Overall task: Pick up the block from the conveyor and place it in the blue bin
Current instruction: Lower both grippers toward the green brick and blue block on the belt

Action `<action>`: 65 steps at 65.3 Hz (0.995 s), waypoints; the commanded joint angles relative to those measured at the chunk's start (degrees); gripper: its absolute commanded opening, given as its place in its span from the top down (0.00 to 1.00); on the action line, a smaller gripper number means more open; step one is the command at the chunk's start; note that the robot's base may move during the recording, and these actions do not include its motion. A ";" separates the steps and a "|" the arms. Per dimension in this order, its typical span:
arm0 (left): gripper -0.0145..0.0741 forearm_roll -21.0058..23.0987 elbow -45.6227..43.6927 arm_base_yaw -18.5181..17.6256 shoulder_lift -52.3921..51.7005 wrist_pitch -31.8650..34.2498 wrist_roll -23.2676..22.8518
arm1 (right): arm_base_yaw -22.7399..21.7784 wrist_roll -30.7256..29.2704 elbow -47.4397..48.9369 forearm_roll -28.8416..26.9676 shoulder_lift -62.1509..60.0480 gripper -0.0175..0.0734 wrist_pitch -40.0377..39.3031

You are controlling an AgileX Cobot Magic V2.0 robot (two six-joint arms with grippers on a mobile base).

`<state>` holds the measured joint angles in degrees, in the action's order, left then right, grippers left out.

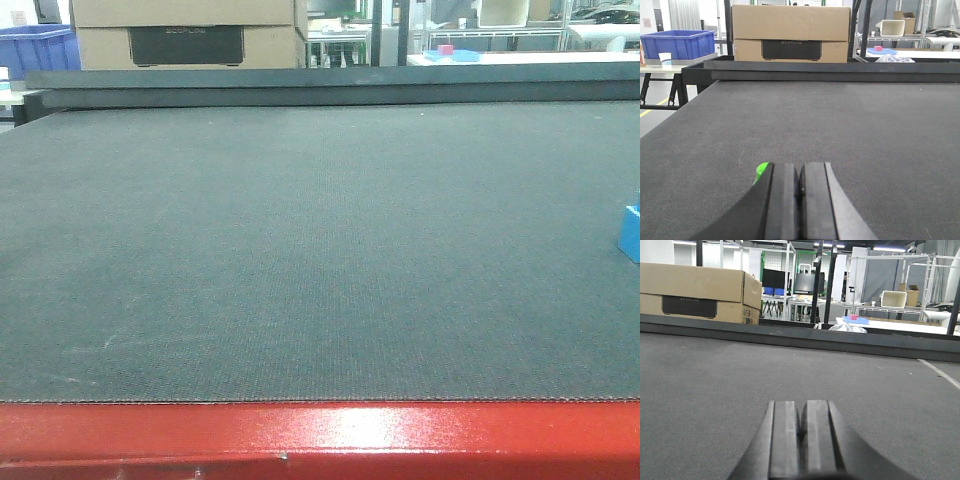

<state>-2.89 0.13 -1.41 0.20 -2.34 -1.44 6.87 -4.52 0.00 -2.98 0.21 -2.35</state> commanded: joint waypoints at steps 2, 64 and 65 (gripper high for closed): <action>0.96 -0.13 -0.13 0.12 -0.20 0.76 -0.25 | -0.36 -0.09 0.00 0.28 -0.21 0.99 -1.19; 0.96 0.08 -8.39 0.12 -0.20 -7.34 -0.25 | -0.36 -0.09 6.16 -2.50 -0.21 0.99 -10.58; 0.96 -0.09 -9.68 0.12 -0.20 -8.16 -0.25 | -0.36 -0.09 7.58 -3.03 -0.21 0.99 -9.28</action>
<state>-2.89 -4.89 -1.41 0.16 -8.06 -1.44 6.87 -4.52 3.07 -4.05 0.11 -11.60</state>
